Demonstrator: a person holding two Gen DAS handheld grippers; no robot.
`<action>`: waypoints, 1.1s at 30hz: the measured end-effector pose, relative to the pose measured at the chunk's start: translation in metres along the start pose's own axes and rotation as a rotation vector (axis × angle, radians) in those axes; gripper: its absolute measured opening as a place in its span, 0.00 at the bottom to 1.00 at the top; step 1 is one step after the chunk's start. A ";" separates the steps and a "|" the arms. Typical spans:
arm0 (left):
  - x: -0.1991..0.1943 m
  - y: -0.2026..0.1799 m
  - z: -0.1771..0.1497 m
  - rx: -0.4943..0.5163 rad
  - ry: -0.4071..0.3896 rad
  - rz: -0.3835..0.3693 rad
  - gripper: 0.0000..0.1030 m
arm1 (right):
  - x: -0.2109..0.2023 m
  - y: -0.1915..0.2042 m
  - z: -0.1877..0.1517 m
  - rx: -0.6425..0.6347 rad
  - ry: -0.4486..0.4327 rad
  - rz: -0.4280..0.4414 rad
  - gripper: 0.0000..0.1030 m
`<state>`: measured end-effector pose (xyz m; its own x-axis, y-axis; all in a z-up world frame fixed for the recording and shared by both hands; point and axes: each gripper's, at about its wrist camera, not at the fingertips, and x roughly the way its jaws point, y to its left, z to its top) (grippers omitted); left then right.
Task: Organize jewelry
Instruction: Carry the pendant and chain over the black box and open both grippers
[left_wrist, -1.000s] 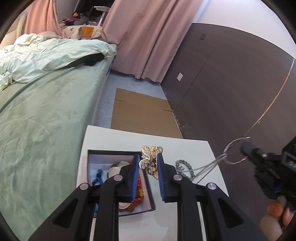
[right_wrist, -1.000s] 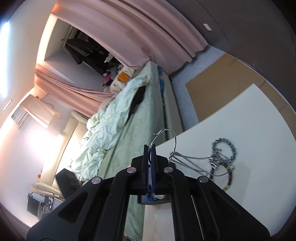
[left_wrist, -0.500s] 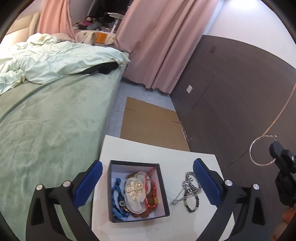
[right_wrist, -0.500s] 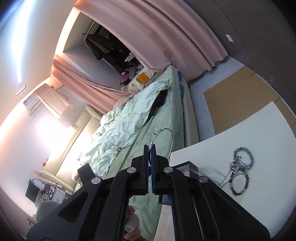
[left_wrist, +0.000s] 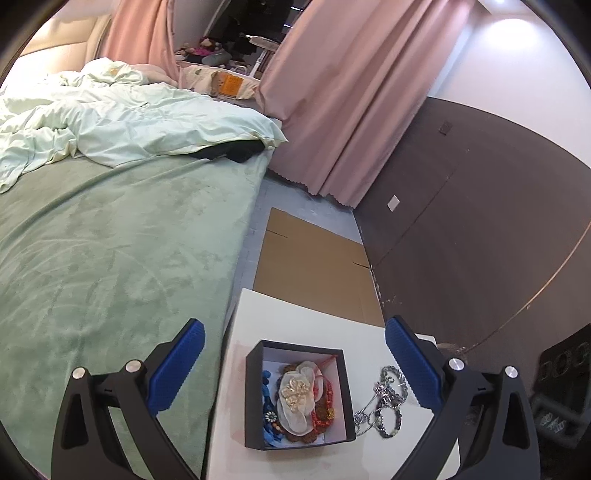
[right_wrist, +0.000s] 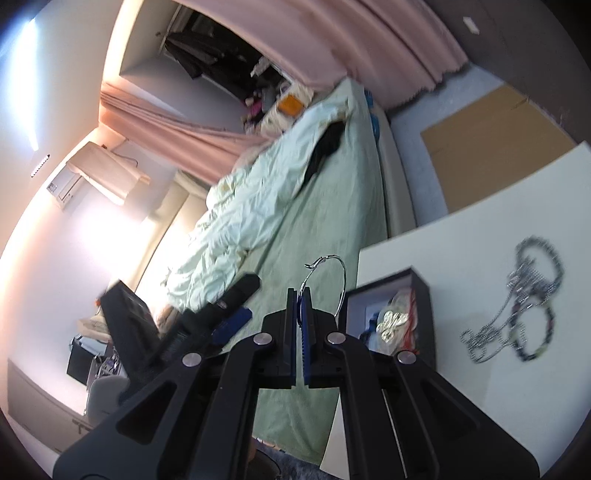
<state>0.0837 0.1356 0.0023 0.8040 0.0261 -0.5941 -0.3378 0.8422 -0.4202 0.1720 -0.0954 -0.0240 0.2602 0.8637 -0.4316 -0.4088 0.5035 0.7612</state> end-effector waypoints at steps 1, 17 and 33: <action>-0.001 0.002 0.001 -0.006 -0.003 0.003 0.92 | 0.010 -0.003 -0.002 0.008 0.027 -0.011 0.04; 0.001 0.001 0.001 -0.010 0.006 -0.006 0.92 | 0.030 -0.023 -0.005 0.047 0.137 0.041 0.36; 0.001 0.010 0.003 -0.047 -0.001 0.007 0.92 | 0.045 -0.040 -0.014 0.036 0.222 -0.122 0.96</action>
<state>0.0830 0.1458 -0.0007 0.8020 0.0329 -0.5964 -0.3663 0.8157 -0.4477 0.1880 -0.0769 -0.0808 0.1057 0.7825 -0.6136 -0.3538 0.6063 0.7122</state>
